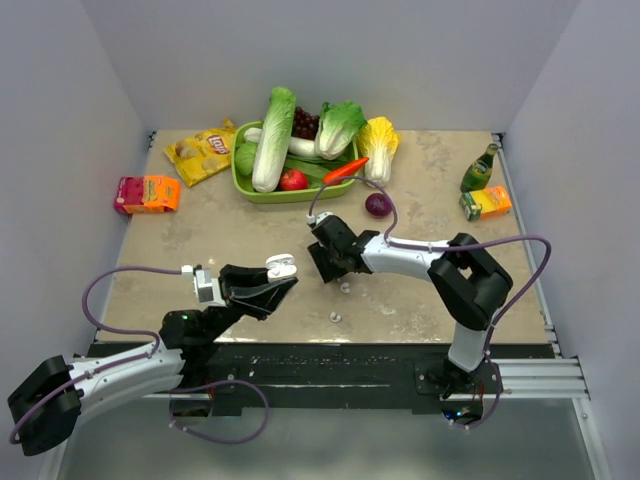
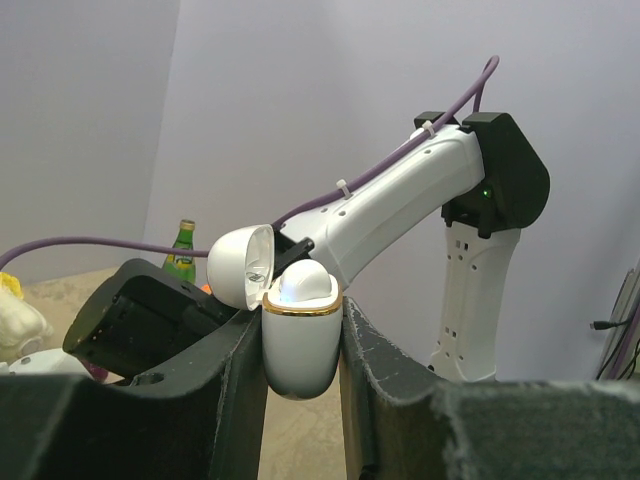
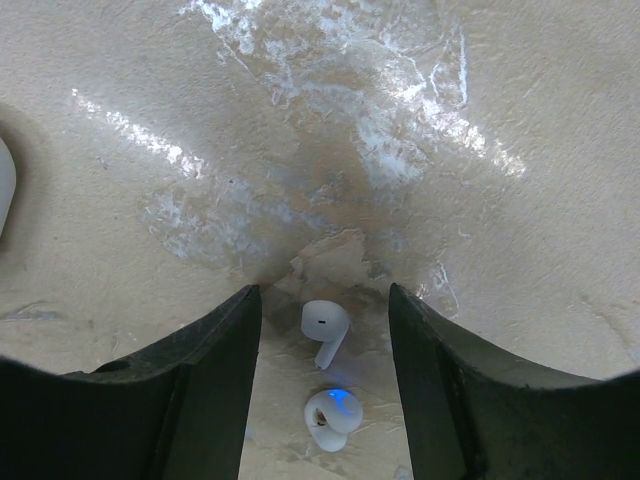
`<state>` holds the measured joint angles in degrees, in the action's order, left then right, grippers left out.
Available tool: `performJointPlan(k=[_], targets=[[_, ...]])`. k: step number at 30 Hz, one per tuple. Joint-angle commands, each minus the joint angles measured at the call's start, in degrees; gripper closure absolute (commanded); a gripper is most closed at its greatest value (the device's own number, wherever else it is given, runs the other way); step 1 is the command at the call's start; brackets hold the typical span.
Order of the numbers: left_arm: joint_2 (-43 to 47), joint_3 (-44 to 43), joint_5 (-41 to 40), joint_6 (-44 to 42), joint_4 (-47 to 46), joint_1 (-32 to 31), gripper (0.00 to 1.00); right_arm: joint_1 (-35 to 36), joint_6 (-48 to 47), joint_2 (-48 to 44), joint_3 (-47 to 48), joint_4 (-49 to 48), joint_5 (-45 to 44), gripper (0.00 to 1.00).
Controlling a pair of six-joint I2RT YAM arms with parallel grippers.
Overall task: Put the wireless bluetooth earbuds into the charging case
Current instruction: Pick up the earbud from the center of the board.
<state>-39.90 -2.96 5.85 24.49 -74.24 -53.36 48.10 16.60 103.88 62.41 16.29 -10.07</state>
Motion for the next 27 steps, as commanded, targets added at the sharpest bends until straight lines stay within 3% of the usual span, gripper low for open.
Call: performJointPlan(k=[1,9,27], targets=[[0.3,8.7,0.7,0.6,-9.8,0.1,1.00,0.0,0.3,1.8,3.3,4.9,2.1,0.44],[0.5,8.9,0.9,1.4,-9.3,0.1,1.00,0.0,0.1,5.5,7.2,11.2,5.3,0.46],[1.2,10.1,1.6,2.5,-10.3,0.1,1.00,-0.3,1.0,5.5,3.7,11.1,4.4,0.49]])
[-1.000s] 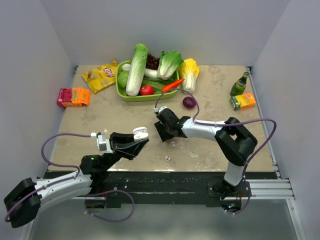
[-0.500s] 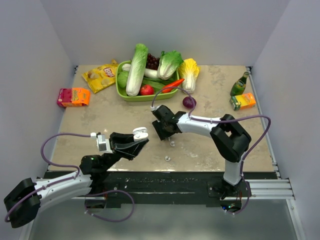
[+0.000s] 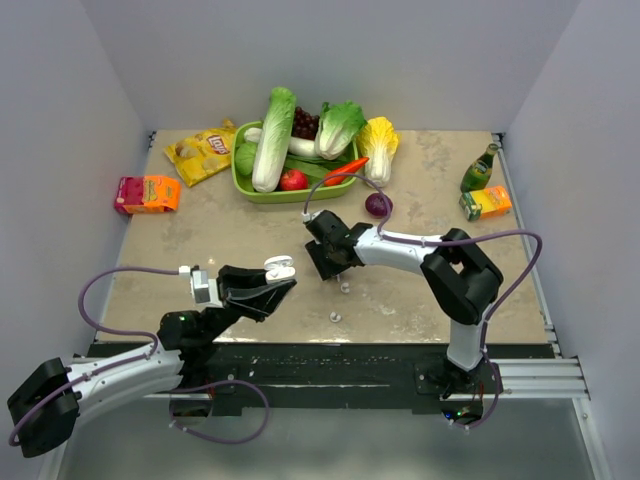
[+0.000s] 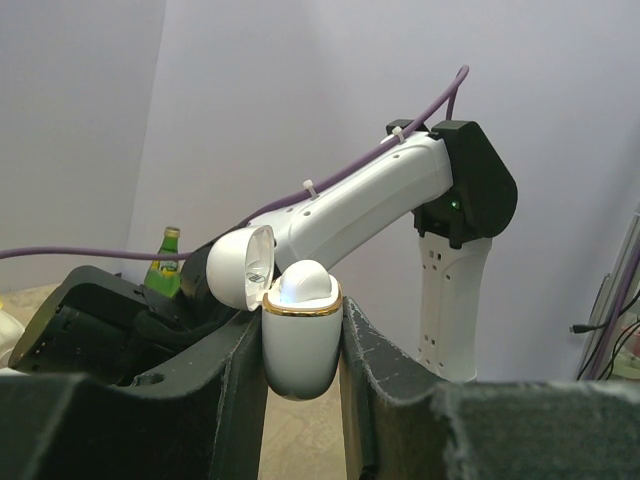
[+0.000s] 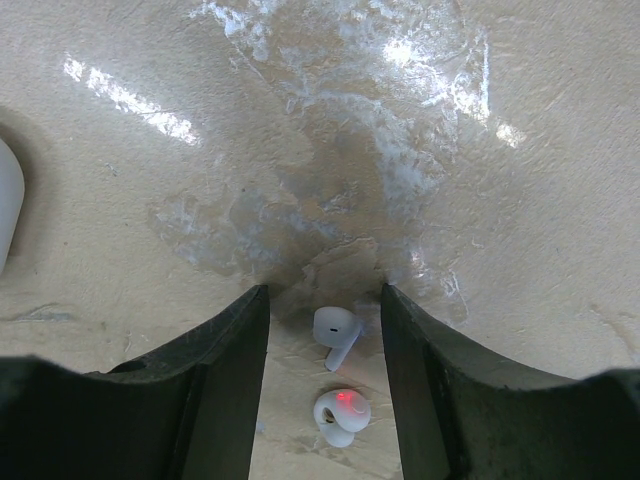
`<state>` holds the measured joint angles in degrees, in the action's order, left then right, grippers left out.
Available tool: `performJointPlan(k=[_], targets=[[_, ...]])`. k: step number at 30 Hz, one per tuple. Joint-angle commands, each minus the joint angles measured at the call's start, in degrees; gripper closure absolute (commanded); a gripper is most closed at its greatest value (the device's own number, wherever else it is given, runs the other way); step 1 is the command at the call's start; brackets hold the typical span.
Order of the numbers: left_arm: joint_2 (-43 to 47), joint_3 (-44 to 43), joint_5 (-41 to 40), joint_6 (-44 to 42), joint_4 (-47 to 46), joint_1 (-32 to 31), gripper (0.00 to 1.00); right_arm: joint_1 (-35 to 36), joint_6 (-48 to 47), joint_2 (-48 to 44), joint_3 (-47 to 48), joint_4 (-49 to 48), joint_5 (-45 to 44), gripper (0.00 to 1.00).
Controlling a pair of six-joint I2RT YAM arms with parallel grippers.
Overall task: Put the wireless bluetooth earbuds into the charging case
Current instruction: Pick up the earbud from the center of the board.
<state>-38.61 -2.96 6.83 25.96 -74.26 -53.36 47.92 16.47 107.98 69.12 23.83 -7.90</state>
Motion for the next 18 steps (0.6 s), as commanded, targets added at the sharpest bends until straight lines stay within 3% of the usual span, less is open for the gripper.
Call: performJointPlan(k=[1,18], targets=[[-0.4,10.0,0.6,1.1,-10.7,0.1,1.00,-0.2,1.2,1.3,-3.3,3.5,2.1,0.49],[-1.4,11.0,0.6,2.0,-12.3,0.1,1.00,-0.2,3.6,-0.9,-7.2,2.4,0.3,0.46]])
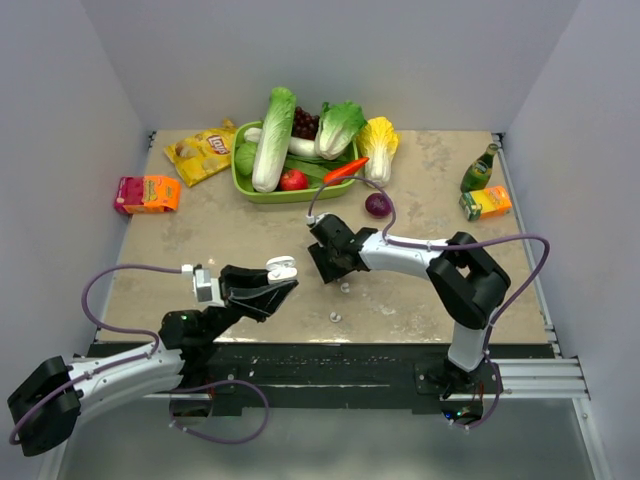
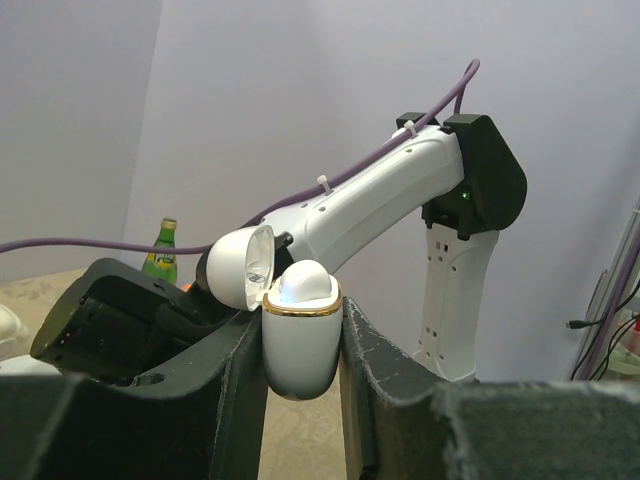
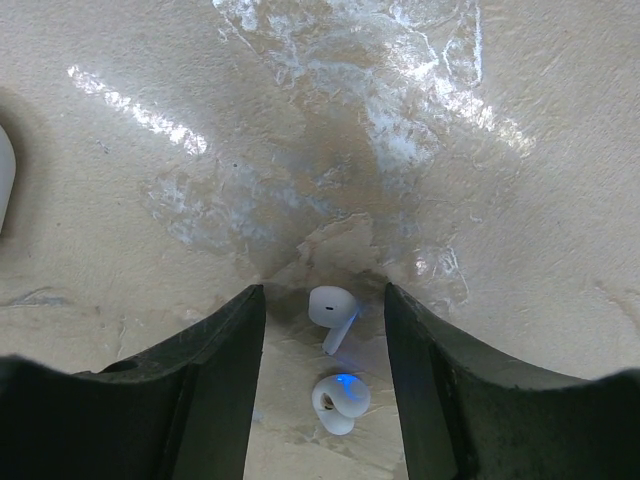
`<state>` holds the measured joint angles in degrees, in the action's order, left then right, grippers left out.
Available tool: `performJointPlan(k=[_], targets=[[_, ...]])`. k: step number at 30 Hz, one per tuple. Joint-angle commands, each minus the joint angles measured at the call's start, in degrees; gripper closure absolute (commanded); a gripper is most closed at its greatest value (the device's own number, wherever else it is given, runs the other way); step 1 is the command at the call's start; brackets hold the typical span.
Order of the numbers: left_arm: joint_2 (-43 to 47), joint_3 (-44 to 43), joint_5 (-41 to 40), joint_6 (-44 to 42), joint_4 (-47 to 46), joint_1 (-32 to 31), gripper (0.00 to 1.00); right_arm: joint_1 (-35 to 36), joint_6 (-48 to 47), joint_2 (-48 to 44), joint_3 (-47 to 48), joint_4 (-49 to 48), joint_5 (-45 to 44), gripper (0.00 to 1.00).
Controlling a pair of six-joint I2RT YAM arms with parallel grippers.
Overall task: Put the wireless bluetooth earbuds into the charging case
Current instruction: Pick up the earbud from the center of the board.
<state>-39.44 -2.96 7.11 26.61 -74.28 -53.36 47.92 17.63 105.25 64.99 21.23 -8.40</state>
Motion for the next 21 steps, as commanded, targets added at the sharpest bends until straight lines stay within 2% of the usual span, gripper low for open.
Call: performJointPlan(k=[1,21], targets=[[-0.5,11.1,0.4,1.4,-12.4,0.1,1.00,-0.2,2.6,2.0,-3.0,5.0,1.0,0.46],[0.9,11.4,0.6,1.0,-11.3,0.1,1.00,-0.2,3.3,2.4,-4.3,4.0,2.9,0.71]])
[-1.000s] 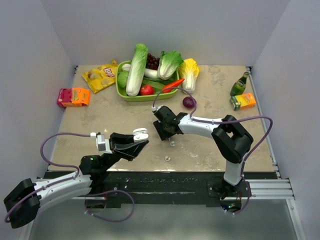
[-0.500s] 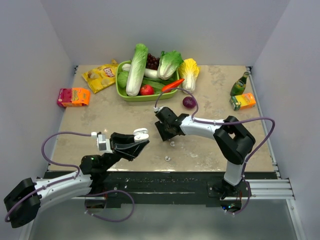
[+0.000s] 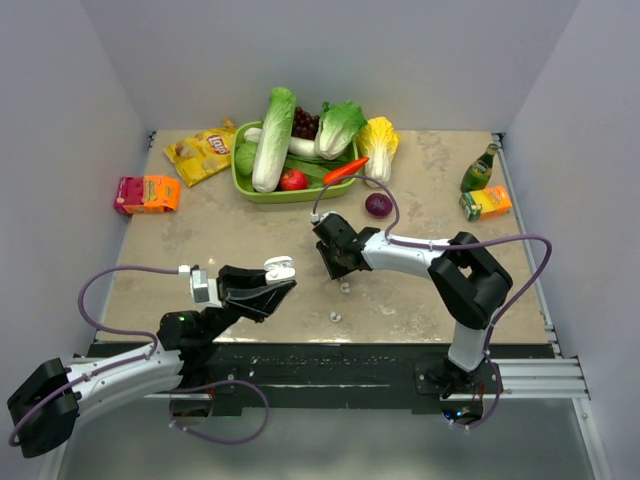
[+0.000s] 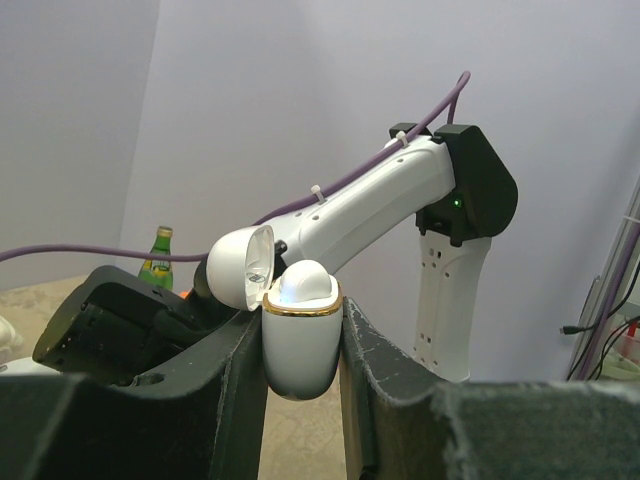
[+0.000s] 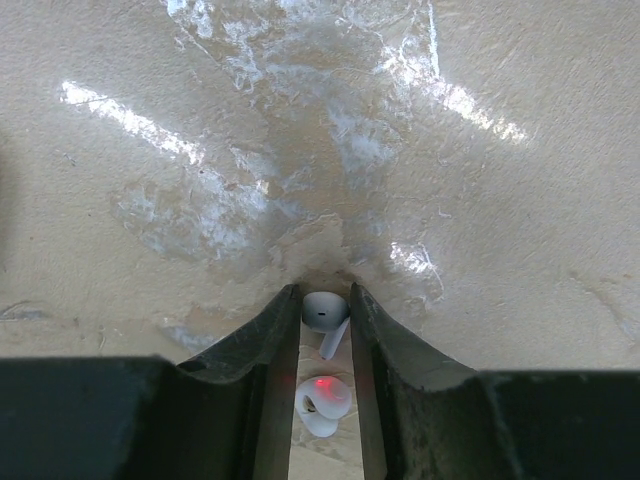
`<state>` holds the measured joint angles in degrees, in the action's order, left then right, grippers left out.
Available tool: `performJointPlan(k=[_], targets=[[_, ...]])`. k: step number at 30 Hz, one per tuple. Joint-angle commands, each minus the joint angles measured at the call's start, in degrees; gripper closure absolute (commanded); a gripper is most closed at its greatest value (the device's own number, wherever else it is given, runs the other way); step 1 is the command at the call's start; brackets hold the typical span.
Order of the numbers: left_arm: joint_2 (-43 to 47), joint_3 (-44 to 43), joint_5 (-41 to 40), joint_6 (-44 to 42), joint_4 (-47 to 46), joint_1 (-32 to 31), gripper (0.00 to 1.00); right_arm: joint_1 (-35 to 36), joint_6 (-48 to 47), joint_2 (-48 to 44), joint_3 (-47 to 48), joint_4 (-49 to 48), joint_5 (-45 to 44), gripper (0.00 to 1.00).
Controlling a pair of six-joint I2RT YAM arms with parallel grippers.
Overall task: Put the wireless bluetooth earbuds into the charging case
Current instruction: Pick up the earbud from the center of the board.
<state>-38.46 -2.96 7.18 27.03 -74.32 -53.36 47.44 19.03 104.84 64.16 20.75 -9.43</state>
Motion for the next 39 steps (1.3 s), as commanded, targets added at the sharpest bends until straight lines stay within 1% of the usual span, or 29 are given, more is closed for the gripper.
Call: performJointPlan(k=[1,7,8,11,12,15,19,25,29,32,35,36,39], targets=[[0.0,11.4,0.6,0.6,-11.3,0.1,1.00,0.3,1.8,2.7,-3.7,4.4,3.9,0.73],[-0.8,11.0,0.6,0.5,-11.3,0.1,1.00,0.2,1.9,2.5,-4.5,3.8,4.6,0.81],[-0.8,10.8,0.6,0.5,-11.3,0.1,1.00,0.3,2.0,2.5,-4.5,3.7,4.5,0.85],[-1.4,10.5,0.6,0.5,-11.4,0.1,1.00,0.3,2.5,1.4,-5.1,2.5,3.9,0.94],[-1.5,10.6,0.6,0.6,-11.4,0.1,1.00,0.3,2.8,0.7,-5.3,2.2,3.8,1.00],[-1.7,10.5,0.6,0.5,-11.5,0.1,1.00,0.3,3.7,-1.0,-6.0,-0.4,3.4,1.00],[-1.8,10.1,0.3,0.1,-11.3,0.1,1.00,0.3,5.1,-5.9,-6.6,-4.0,2.3,1.00],[-2.2,9.3,-0.6,-0.8,-10.9,0.1,1.00,0.2,5.4,-13.2,-6.6,-7.9,-2.2,1.00],[-3.8,8.6,-2.5,-1.6,-11.9,0.1,1.00,0.3,5.1,-21.3,-7.7,-11.6,-4.9,1.00],[-5.5,8.0,-3.9,-3.1,-13.7,0.1,1.00,0.3,4.8,-25.5,-8.0,-13.7,-6.7,1.00],[-7.5,6.8,-5.7,-5.1,-15.1,0.1,1.00,0.3,4.2,-32.7,-9.0,-17.3,-7.9,1.00],[-8.3,6.5,-5.9,-6.2,-16.7,0.1,1.00,0.3,4.0,-36.2,-9.7,-18.2,-7.7,1.00],[-11.9,4.5,-6.8,-7.8,-21.1,0.1,1.00,0.4,3.0,-42.5,-10.8,-22.0,-6.0,1.00]])
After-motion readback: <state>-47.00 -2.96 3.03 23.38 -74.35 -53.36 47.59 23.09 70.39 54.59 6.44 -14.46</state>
